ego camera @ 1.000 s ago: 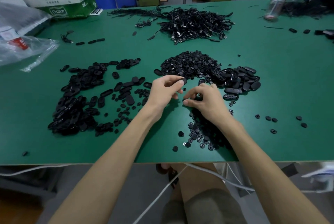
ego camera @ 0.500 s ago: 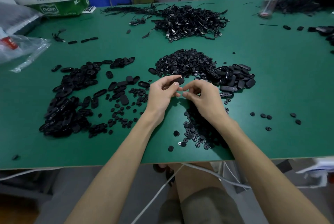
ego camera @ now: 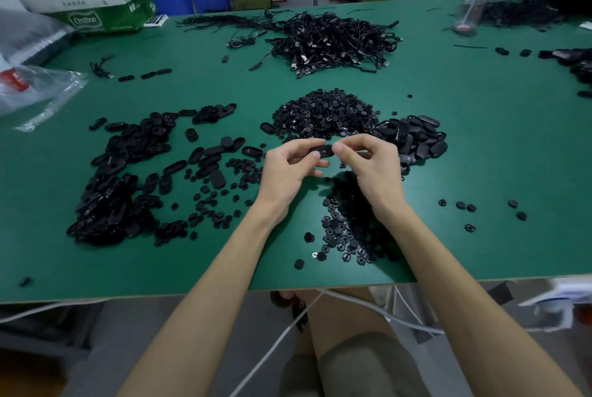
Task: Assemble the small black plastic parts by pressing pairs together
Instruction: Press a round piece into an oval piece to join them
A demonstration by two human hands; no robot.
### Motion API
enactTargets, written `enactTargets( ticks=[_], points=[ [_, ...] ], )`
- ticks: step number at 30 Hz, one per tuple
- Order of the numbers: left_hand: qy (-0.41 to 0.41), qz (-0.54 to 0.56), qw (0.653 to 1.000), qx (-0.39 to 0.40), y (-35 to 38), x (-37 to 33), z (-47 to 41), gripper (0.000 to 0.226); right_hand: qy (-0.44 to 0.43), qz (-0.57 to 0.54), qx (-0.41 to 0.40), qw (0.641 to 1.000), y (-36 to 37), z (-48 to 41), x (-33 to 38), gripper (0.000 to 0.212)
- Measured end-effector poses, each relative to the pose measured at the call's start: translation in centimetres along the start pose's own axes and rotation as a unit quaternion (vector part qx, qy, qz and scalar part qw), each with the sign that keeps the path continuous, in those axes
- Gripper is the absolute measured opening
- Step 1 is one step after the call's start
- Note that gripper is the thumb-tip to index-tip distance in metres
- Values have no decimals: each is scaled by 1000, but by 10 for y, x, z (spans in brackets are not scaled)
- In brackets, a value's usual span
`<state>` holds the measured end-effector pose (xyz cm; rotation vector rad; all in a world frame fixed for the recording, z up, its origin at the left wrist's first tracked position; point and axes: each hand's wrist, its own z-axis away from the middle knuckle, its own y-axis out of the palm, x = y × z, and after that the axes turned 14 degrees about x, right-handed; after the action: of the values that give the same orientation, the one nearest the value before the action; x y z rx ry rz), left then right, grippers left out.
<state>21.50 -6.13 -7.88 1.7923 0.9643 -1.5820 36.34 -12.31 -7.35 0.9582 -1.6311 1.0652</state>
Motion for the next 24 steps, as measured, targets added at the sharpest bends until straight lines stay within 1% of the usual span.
enactTargets(
  ticks=[3,5,8,13,17,19,21,24],
  points=[
    [4,-8,1000,4,1,-2,1,25,6,-42,1,999,-1,0,0,5],
    [11,-31,999,2,2,-3,2,27,11,-74,0,997,-1,0,0,5],
    [35,-120,992,-1,5,-4,1,24,30,-141,8,990,-1,0,2,4],
    [98,-269,958,-34,12,-4,4,13,37,-162,-6,986,-2,0,2,9],
    [162,-352,922,-24,16,-6,8,20,42,-175,0,984,0,-1,0,15],
    [169,-371,913,-35,17,-6,8,21,40,-181,16,983,1,0,1,15],
    [166,-369,913,-54,16,-6,8,20,31,-172,29,984,1,0,2,12],
    [163,-359,917,-62,14,-5,8,16,24,-166,35,985,1,0,3,7]
  ],
)
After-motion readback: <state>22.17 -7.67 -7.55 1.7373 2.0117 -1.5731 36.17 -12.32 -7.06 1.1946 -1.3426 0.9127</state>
